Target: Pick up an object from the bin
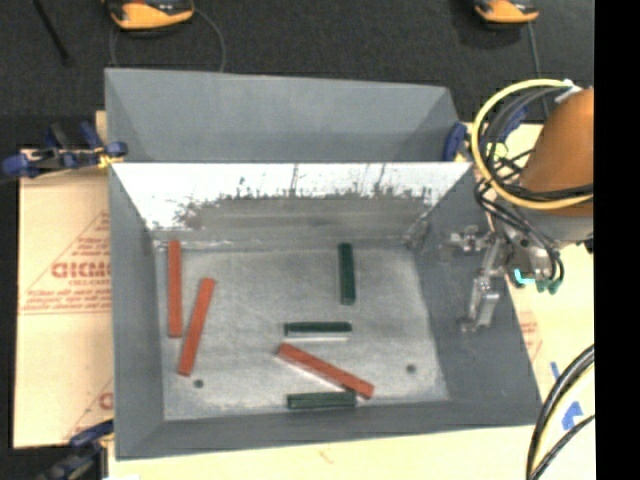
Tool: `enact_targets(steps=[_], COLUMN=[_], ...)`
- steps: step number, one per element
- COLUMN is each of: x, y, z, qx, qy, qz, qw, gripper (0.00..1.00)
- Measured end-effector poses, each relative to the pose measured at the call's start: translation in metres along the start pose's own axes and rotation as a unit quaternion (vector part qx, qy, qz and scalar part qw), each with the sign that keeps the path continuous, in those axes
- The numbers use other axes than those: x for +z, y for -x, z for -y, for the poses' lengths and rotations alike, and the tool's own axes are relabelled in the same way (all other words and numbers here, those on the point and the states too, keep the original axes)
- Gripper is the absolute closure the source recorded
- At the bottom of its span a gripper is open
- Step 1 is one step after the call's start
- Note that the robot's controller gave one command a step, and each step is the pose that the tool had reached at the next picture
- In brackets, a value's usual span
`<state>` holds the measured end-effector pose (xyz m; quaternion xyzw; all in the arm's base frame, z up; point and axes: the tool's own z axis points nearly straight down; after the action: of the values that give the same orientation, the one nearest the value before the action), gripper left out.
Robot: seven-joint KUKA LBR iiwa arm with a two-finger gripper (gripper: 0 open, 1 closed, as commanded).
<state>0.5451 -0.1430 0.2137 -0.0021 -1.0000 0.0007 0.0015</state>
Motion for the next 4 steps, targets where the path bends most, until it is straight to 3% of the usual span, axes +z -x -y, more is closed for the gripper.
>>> enact_targets(steps=[1,2,3,4], x=[0.122,0.143,0.143,0.142], y=[0.004,0.062,0.042,0.043], z=[-0.023,-0.094,-0.150,-0.146], qx=[0.050,0.079,0.144,0.143], qy=[0.002,0.002,0.002,0.000], qz=[-0.0002,0.0051,0.0025,0.0032], qw=[0.9988,0.9969,0.9895,0.9897], gripper=[0.00,0.00,0.00,1.00])
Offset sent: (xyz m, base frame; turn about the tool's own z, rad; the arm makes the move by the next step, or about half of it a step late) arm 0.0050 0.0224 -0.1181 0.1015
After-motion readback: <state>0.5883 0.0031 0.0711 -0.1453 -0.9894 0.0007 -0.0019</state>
